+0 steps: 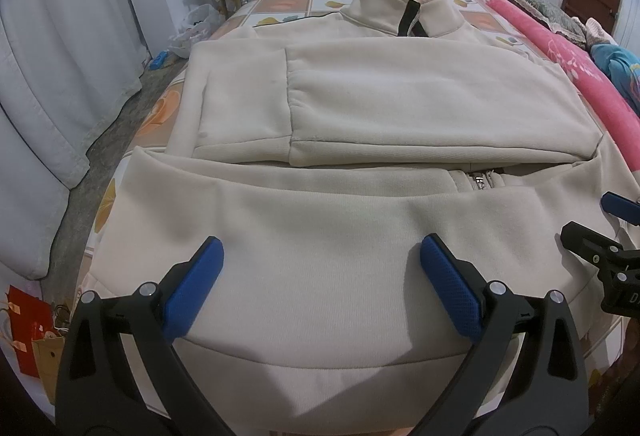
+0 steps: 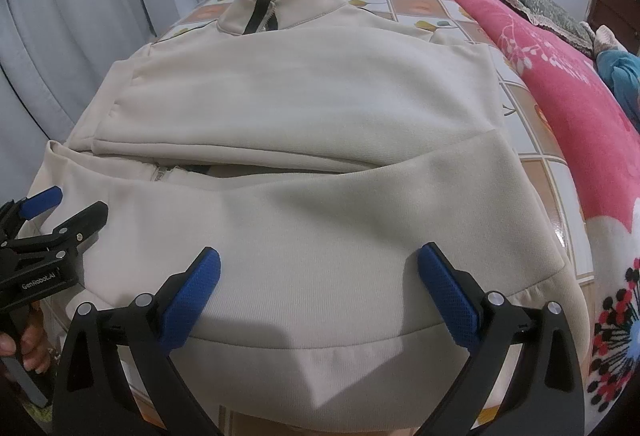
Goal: Fold large clothes
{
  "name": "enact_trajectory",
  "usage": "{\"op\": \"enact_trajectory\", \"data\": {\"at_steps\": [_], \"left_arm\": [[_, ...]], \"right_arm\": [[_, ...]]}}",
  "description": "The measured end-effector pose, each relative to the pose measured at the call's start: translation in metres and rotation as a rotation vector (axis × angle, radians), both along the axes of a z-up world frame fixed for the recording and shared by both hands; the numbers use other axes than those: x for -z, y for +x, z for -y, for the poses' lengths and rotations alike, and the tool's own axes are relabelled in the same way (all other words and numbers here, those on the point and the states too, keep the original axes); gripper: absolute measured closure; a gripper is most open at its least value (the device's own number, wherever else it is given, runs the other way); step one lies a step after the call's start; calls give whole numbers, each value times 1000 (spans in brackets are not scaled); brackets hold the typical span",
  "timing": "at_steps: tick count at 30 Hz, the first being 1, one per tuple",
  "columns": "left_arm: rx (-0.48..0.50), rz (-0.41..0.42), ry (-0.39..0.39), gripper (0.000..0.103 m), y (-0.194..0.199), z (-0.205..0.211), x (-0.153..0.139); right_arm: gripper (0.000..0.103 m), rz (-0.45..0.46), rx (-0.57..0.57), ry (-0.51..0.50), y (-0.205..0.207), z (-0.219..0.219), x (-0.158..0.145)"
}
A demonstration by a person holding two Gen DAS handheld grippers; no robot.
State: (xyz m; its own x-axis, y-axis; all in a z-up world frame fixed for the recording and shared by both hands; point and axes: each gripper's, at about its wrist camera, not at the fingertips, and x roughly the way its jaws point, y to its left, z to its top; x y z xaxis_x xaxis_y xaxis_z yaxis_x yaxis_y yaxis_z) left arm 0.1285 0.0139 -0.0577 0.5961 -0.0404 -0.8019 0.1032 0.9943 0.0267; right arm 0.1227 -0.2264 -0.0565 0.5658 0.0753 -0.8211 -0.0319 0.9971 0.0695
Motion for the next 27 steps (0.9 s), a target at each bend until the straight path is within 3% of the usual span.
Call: {"op": "enact_trajectory", "data": {"at_steps": [27], "left_arm": [[-11, -31, 7, 7, 3, 3, -1]], "right_arm": [[7, -14, -5, 63, 5, 7, -3]]}}
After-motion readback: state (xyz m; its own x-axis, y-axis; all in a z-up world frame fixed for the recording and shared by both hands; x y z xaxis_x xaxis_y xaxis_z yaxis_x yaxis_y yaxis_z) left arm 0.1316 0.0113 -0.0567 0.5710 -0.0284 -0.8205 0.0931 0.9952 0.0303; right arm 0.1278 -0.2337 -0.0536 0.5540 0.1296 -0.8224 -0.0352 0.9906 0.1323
